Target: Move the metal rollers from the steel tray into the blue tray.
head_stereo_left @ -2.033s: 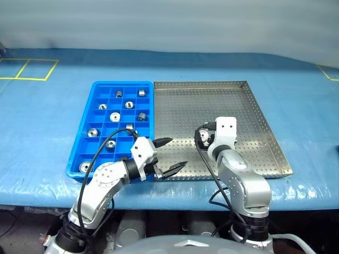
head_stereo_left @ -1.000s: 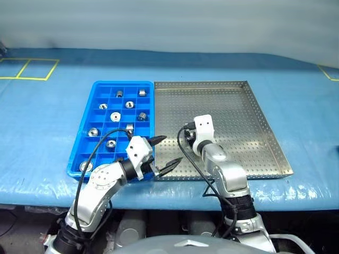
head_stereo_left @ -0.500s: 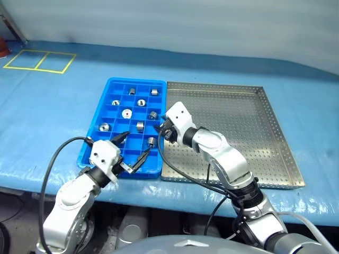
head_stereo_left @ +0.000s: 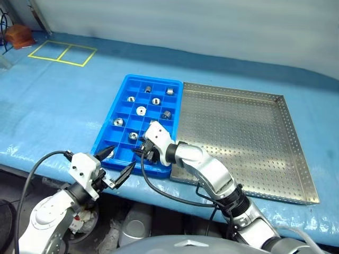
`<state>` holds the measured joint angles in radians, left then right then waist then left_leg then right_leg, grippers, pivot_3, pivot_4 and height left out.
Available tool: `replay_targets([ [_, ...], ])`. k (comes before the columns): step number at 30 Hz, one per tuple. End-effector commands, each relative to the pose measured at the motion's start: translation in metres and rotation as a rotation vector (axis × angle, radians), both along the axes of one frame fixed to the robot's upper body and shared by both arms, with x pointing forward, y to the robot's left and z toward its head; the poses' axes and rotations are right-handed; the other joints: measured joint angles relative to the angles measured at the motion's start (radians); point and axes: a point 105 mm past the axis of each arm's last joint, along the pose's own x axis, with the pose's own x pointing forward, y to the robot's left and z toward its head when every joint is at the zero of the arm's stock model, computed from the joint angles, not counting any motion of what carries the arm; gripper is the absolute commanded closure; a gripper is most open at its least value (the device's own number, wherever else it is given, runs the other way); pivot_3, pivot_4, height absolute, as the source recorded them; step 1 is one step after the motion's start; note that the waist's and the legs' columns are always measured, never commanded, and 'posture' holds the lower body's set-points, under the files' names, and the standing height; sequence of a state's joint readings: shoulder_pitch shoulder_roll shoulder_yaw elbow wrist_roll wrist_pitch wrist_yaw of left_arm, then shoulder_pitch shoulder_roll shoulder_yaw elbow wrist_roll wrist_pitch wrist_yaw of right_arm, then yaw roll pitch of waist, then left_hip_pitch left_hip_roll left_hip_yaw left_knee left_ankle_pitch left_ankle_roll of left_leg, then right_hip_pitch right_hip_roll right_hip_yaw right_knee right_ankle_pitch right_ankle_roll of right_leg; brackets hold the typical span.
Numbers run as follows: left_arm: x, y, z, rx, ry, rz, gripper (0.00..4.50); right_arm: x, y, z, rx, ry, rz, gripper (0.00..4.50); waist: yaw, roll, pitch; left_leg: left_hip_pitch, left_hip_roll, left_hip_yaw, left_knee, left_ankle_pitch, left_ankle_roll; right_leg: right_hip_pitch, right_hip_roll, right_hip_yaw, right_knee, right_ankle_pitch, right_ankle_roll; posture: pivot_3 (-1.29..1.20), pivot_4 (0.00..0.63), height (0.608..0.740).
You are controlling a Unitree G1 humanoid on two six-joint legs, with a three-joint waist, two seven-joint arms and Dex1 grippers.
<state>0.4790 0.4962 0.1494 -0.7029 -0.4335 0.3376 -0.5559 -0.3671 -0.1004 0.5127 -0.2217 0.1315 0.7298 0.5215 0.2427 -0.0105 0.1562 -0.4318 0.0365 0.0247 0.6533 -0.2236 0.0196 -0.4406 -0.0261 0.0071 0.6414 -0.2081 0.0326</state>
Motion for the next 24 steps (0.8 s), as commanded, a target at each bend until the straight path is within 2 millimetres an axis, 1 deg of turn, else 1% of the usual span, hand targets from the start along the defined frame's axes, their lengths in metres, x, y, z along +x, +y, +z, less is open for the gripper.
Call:
replay_targets([
  [1, -0.001, -0.004, 0.012, -0.004, -0.036, -0.030, 0.00, -0.004, 0.003, 0.004, 0.049, 0.026, 0.011, 2.69, 0.008, 0.000, 0.000, 0.000, 0.000, 0.001, 0.000, 0.000, 0.000, -0.001, 0.000, 0.000, 0.000, 0.000, 0.000, 0.49, 0.150, 0.740],
  [3, 0.000, -0.006, 0.011, -0.008, -0.031, -0.039, 0.00, -0.004, 0.001, 0.002, 0.064, 0.049, -0.002, 1.97, 0.016, 0.000, 0.000, -0.001, 0.000, 0.001, 0.000, 0.000, 0.000, -0.001, 0.000, 0.000, 0.000, 0.000, 0.000, 0.49, 0.150, 0.740],
  [4, 0.000, -0.006, 0.011, -0.009, -0.030, -0.042, 0.00, -0.004, 0.000, 0.002, 0.071, 0.056, -0.004, 1.75, 0.020, 0.000, 0.000, -0.001, 0.000, 0.001, 0.000, 0.000, 0.000, -0.001, 0.000, 0.000, 0.000, 0.000, 0.000, 0.49, 0.150, 0.740],
  [6, 0.001, -0.007, 0.011, -0.011, -0.029, -0.049, 0.00, -0.004, -0.002, 0.002, 0.076, 0.056, -0.013, 1.09, 0.024, 0.000, 0.000, -0.001, 0.000, 0.002, 0.000, 0.000, -0.001, -0.002, 0.001, 0.000, 0.000, 0.000, 0.000, 0.49, 0.150, 0.740],
  [7, 0.002, -0.009, 0.012, -0.013, -0.028, -0.056, 0.00, -0.004, -0.003, 0.004, 0.078, 0.051, -0.018, 0.69, 0.025, -0.001, 0.000, -0.001, 0.000, 0.002, 0.000, 0.000, -0.001, -0.002, 0.001, 0.000, 0.000, 0.000, 0.000, 0.49, 0.150, 0.740],
  [9, 0.004, -0.011, 0.013, -0.015, -0.032, -0.066, 0.00, -0.003, -0.006, 0.009, 0.087, 0.034, -0.021, 0.05, 0.025, -0.001, 0.000, -0.001, 0.000, 0.002, 0.000, -0.001, -0.001, -0.002, 0.001, 0.000, 0.000, 0.000, 0.000, 0.46, 0.150, 0.740],
  [13, 0.009, -0.017, 0.016, -0.015, -0.058, -0.095, 0.00, -0.002, -0.015, 0.028, 0.126, -0.019, -0.044, 0.02, 0.024, -0.001, 0.000, -0.002, -0.001, 0.002, 0.000, -0.001, -0.002, -0.002, 0.002, 0.000, 0.000, 0.000, 0.000, 0.43, 0.150, 0.740],
  [16, 0.014, -0.020, 0.020, -0.014, -0.079, -0.116, 0.00, 0.001, -0.032, 0.040, 0.136, -0.075, -0.105, 0.02, 0.022, -0.001, -0.001, -0.003, -0.001, 0.002, 0.000, -0.001, -0.002, -0.002, 0.002, 0.000, 0.000, 0.000, -0.001, 0.39, 0.150, 0.740],
  [18, 0.019, -0.018, 0.023, -0.004, -0.102, -0.105, 0.00, 0.002, -0.043, 0.043, 0.124, -0.099, -0.136, 0.02, 0.018, -0.001, -0.001, -0.003, -0.002, 0.002, 0.000, -0.001, -0.002, -0.001, 0.002, 0.000, 0.000, 0.000, -0.001, 0.37, 0.150, 0.740],
  [20, 0.030, -0.011, 0.025, 0.012, -0.129, -0.055, 0.00, 0.000, -0.059, 0.043, 0.114, -0.109, -0.179, 0.02, 0.017, -0.001, -0.001, -0.003, -0.003, 0.003, 0.000, -0.001, -0.002, 0.000, 0.002, 0.000, 0.001, 0.000, -0.001, 0.35, 0.150, 0.740],
  [22, 0.038, -0.009, 0.027, 0.025, -0.150, -0.040, 0.00, -0.002, -0.075, 0.041, 0.087, -0.115, -0.221, 0.02, 0.015, -0.001, -0.001, -0.003, -0.003, 0.002, 0.000, -0.001, -0.002, 0.000, 0.002, -0.001, 0.001, -0.001, -0.001, 0.32, 0.150, 0.740],
  [24, 0.049, -0.011, 0.028, 0.031, -0.162, -0.047, 0.00, -0.006, -0.099, 0.035, 0.042, -0.118, -0.305, 0.02, -0.006, -0.001, -0.001, -0.003, -0.003, 0.002, 0.000, -0.001, -0.002, 0.002, 0.002, -0.001, 0.001, -0.001, -0.001, 0.27, 0.150, 0.740],
])
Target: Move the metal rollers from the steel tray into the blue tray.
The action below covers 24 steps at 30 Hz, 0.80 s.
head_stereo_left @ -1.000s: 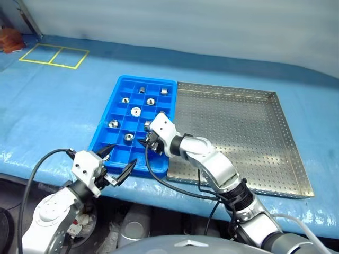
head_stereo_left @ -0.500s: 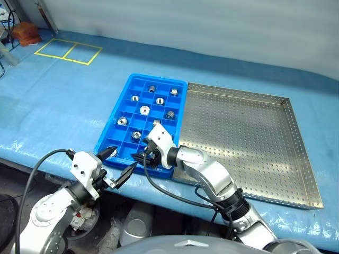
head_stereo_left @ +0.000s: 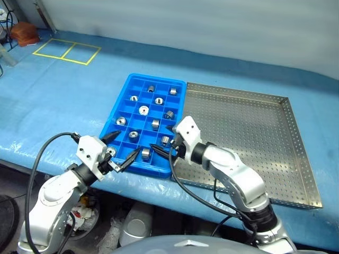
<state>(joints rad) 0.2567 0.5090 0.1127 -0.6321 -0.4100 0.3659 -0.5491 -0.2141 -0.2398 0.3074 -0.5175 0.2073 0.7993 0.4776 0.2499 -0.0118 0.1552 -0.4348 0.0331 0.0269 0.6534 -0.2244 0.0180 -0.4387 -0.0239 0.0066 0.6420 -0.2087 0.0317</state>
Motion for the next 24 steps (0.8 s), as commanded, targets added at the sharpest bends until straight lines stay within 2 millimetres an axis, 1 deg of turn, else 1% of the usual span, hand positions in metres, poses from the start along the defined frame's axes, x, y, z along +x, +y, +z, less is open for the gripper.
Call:
replay_targets([
  [1, 0.018, -0.006, 0.008, 0.013, -0.060, -0.016, 0.00, -0.008, -0.042, 0.006, -0.033, -0.041, -0.147, 0.02, -0.015, 0.000, 0.000, 0.000, -0.001, 0.000, 0.000, 0.000, 0.000, 0.000, 0.000, 0.000, 0.000, 0.000, 0.000, 0.27, 0.150, 0.740],
  [3, 0.024, -0.008, 0.009, 0.017, -0.066, -0.029, 0.00, -0.010, -0.056, 0.004, -0.048, -0.033, -0.213, 0.02, -0.028, 0.000, 0.000, 0.000, -0.002, -0.003, 0.000, 0.000, 0.000, 0.003, -0.001, 0.000, -0.001, -0.001, 0.001, 0.24, 0.150, 0.740],
  [6, 0.032, -0.013, 0.008, 0.018, -0.072, -0.052, 0.00, -0.014, -0.076, -0.001, -0.066, -0.018, -0.311, 0.02, -0.068, 0.000, 0.000, 0.001, -0.003, -0.003, 0.002, 0.000, 0.000, 0.005, -0.001, 0.000, -0.001, -0.001, 0.001, 0.21, 0.150, 0.740],
  [7, 0.032, -0.015, 0.008, 0.018, -0.072, -0.061, 0.00, -0.015, -0.080, -0.003, -0.073, -0.015, -0.328, 0.02, -0.087, 0.000, 0.000, 0.003, -0.003, -0.004, 0.002, 0.000, 0.001, 0.006, -0.001, 0.000, -0.001, -0.001, 0.001, 0.21, 0.150, 0.740],
  [8, 0.033, -0.016, 0.008, 0.015, -0.072, -0.071, 0.00, -0.017, -0.083, -0.003, -0.075, -0.013, -0.341, 0.02, -0.096, 0.000, 0.000, 0.005, -0.002, -0.004, 0.002, 0.000, 0.001, 0.008, -0.001, 0.000, -0.001, -0.001, 0.001, 0.21, 0.150, 0.740],
  [10, 0.033, -0.018, 0.008, 0.009, -0.066, -0.094, 0.00, -0.020, -0.088, -0.004, -0.072, -0.008, -0.375, 0.02, -0.126, 0.000, 0.000, 0.006, -0.002, -0.004, 0.002, 0.000, 0.001, 0.008, -0.001, 0.000, 0.000, -0.001, 0.001, 0.18, 0.150, 0.740],
  [12, 0.032, -0.020, 0.006, 0.014, -0.057, -0.118, 0.00, -0.022, -0.091, -0.004, -0.070, -0.005, -0.395, 0.02, -0.150, 0.000, 0.000, 0.006, -0.001, -0.004, 0.002, 0.000, 0.001, 0.009, -0.001, 0.000, 0.000, -0.001, 0.001, 0.17, 0.150, 0.740],
  [16, 0.031, -0.022, 0.006, 0.014, -0.057, -0.127, 0.00, -0.023, -0.093, -0.005, -0.068, -0.002, -0.408, 0.02, -0.178, 0.000, 0.000, 0.007, -0.001, -0.006, 0.002, 0.000, 0.001, 0.009, -0.001, 0.001, 0.001, -0.001, 0.001, 0.17, 0.150, 0.740],
  [24, 0.028, -0.020, 0.006, 0.015, -0.057, -0.131, 0.00, -0.020, -0.091, -0.006, -0.066, 0.004, -0.400, 0.02, -0.179, 0.000, 0.000, 0.007, -0.001, -0.006, 0.003, 0.000, 0.001, 0.009, -0.001, 0.001, 0.001, -0.001, 0.001, 0.20, 0.150, 0.740],
])
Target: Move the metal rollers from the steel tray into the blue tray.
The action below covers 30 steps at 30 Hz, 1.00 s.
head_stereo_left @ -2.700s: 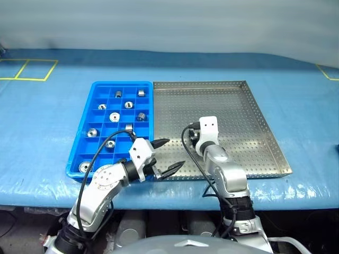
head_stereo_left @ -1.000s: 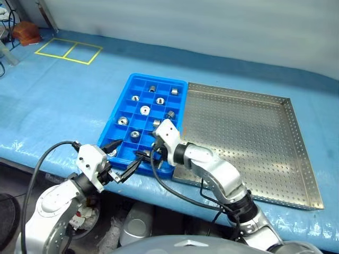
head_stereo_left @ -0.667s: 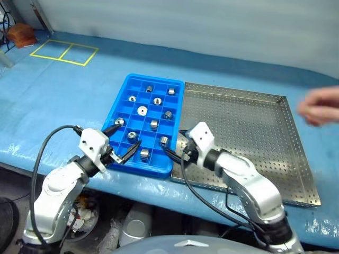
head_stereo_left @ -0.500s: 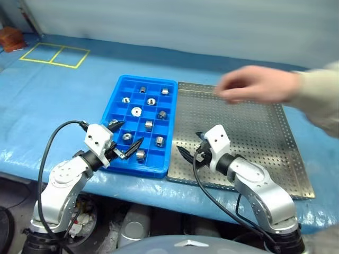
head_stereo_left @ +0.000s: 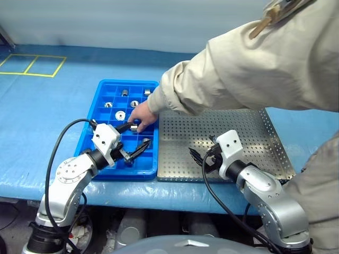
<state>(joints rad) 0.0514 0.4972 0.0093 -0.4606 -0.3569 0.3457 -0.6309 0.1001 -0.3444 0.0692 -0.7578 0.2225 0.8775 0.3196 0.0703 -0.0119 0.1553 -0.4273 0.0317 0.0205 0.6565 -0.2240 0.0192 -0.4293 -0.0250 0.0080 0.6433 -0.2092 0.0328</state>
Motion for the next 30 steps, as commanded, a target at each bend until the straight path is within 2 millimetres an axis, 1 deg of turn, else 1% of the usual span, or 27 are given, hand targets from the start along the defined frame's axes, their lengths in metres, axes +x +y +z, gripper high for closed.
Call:
replay_targets([
  [1, -0.0022, 0.0009, 0.0090, -0.005, -0.042, -0.005, 0.00, 0.0022, 0.0013, 0.0115, 0.010, -0.050, 0.006, 0.02, 0.001, 0.000, 0.000, 0.000, 0.000, 0.000, 0.000, 0.000, 0.000, 0.000, 0.000, 0.000, 0.000, 0.000, 0.000, 0.20, 0.150, 0.740],
  [30, -0.0029, -0.0043, 0.0062, -0.018, -0.032, -0.027, 0.00, 0.0005, -0.0005, 0.0090, 0.002, -0.035, -0.001, 0.02, 0.001, 0.000, 0.000, 0.000, 0.000, 0.000, 0.001, 0.000, 0.000, 0.000, 0.000, 0.000, 0.000, 0.000, 0.000, 0.18, 0.150, 0.740],
])
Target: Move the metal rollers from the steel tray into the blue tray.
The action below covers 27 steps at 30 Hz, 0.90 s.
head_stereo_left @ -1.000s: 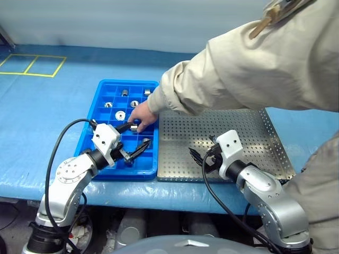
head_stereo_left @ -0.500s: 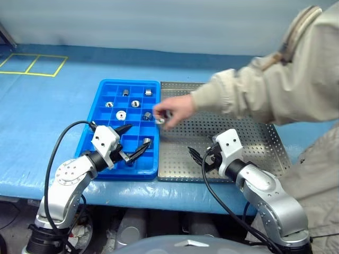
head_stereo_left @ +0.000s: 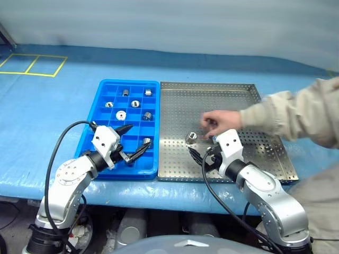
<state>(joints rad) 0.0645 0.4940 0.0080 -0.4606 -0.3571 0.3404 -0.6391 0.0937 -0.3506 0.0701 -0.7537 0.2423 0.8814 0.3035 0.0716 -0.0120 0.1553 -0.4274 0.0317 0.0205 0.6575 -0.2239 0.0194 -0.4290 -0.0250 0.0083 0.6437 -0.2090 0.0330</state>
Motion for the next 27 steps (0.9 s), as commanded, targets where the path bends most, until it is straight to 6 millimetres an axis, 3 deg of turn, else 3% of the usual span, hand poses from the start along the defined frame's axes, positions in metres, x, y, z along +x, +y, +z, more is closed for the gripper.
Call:
replay_targets([
  [1, 0.000, -0.004, 0.009, -0.015, -0.041, -0.022, 0.00, 0.000, -0.001, 0.009, -0.002, -0.038, 0.001, 0.02, 0.000, 0.000, 0.000, 0.000, 0.000, 0.000, 0.000, 0.000, 0.000, 0.000, 0.000, 0.000, 0.000, 0.000, 0.000, 0.18, 0.150, 0.740],
  [6, -0.002, -0.012, 0.008, -0.024, -0.038, -0.040, 0.00, 0.009, 0.000, 0.006, 0.000, -0.047, -0.054, 0.02, 0.000, 0.000, 0.000, 0.000, 0.000, 0.000, 0.000, 0.000, 0.000, 0.000, 0.000, 0.000, 0.000, 0.000, 0.000, 0.19, 0.150, 0.740],
  [14, -0.009, -0.034, 0.003, -0.074, -0.010, -0.111, 0.00, 0.044, 0.014, -0.008, 0.049, -0.018, -0.198, 0.02, -0.002, 0.000, 0.000, 0.000, 0.000, 0.001, 0.001, 0.000, 0.000, 0.000, 0.001, 0.001, 0.001, 0.000, 0.000, 0.18, 0.150, 0.740],
  [22, -0.011, -0.038, 0.003, -0.084, -0.005, -0.123, 0.00, 0.071, 0.025, -0.016, 0.057, -0.015, -0.245, 0.02, -0.003, 0.000, 0.000, 0.000, -0.001, 0.001, 0.001, 0.000, 0.001, 0.000, 0.001, 0.001, 0.001, 0.001, 0.001, 0.20, 0.150, 0.740],
  [27, -0.012, -0.039, 0.002, -0.091, -0.002, -0.120, 0.00, 0.075, 0.026, -0.035, 0.055, 0.038, -0.267, 0.02, -0.001, 0.000, 0.000, 0.000, -0.001, 0.001, 0.001, 0.000, 0.001, 0.000, 0.001, 0.001, 0.001, 0.001, 0.001, 0.22, 0.150, 0.740],
])
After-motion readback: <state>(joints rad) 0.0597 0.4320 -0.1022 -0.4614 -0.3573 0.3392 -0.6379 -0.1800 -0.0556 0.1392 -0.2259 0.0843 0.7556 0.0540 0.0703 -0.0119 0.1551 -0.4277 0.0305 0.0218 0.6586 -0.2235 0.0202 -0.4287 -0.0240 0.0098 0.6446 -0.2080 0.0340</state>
